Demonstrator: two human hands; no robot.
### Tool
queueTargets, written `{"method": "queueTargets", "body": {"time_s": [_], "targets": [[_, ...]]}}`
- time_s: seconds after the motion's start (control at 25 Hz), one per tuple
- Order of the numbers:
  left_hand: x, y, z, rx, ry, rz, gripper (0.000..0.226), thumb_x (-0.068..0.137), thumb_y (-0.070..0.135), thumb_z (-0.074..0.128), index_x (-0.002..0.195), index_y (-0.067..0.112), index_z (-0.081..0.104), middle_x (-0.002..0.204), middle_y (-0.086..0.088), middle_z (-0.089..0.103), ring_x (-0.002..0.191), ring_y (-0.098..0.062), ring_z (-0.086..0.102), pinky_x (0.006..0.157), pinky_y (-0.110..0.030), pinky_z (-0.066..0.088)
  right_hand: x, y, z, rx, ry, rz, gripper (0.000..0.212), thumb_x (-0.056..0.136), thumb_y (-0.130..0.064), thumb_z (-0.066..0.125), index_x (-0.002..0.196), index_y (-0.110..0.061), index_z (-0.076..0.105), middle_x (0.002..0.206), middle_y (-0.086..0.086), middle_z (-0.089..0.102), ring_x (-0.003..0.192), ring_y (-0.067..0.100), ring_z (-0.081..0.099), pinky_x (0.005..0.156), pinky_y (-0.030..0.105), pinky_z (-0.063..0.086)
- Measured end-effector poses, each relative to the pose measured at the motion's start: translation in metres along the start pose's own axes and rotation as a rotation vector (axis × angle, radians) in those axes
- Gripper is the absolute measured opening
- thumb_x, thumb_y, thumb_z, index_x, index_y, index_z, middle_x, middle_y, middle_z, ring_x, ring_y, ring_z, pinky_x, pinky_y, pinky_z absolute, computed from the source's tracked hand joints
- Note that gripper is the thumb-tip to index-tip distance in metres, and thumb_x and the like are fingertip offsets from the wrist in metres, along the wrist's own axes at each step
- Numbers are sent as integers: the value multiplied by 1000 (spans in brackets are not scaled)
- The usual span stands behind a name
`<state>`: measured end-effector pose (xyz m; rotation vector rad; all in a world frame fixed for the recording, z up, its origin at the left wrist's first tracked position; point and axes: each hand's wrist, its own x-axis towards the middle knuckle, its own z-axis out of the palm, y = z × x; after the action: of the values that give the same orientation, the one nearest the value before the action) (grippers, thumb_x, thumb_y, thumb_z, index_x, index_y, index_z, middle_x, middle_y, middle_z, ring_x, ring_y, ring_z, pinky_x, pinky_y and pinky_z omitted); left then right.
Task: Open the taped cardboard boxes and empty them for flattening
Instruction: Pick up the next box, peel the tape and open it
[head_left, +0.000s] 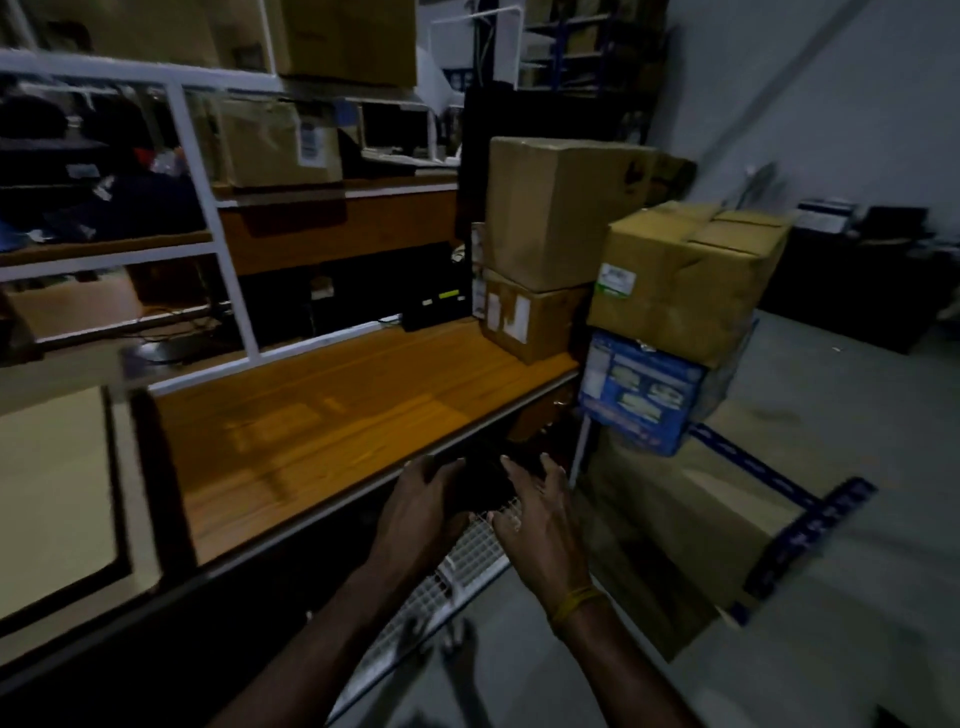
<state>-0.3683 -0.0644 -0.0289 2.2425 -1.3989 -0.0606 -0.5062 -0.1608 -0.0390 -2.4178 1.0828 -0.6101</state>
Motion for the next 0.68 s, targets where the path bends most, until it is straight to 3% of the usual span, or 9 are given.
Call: {"method": "queueTargets", "body": {"time_s": [0.36,0.52,0.6,0.68], "targets": [[140,65,83,-78,-115,204,79,88,38,69,154,24,28,159,-16,23,147,-30,25,115,-39,34,76,102,-40,-160,124,162,73,91,-36,63,152,-39,25,163,11,14,151,31,10,120,49,23],[224,93,102,-164,-110,286,84,80,52,59,154,24,29,157,-15,28,142,-32,33,113,-44,36,140,130,-61,-202,181,228,70,94,-38,60,154,-34,25,164,9,12,152,28,8,123,44,15],[262,104,112,-208,-133,324,81,83,57,53,154,24,29,157,-15,27,140,-32,35,112,-45,38,175,137,-70,-223,180,265,66,96,-37,57,153,-35,24,164,8,8,151,29,9,121,44,19],[294,110,122,-224,-168,344,75,90,48,60,153,27,27,158,-13,23,141,-30,34,111,-43,39,207,145,-75,-240,200,285,65,96,-35,56,153,-36,26,164,8,8,150,30,15,119,45,27]]}}
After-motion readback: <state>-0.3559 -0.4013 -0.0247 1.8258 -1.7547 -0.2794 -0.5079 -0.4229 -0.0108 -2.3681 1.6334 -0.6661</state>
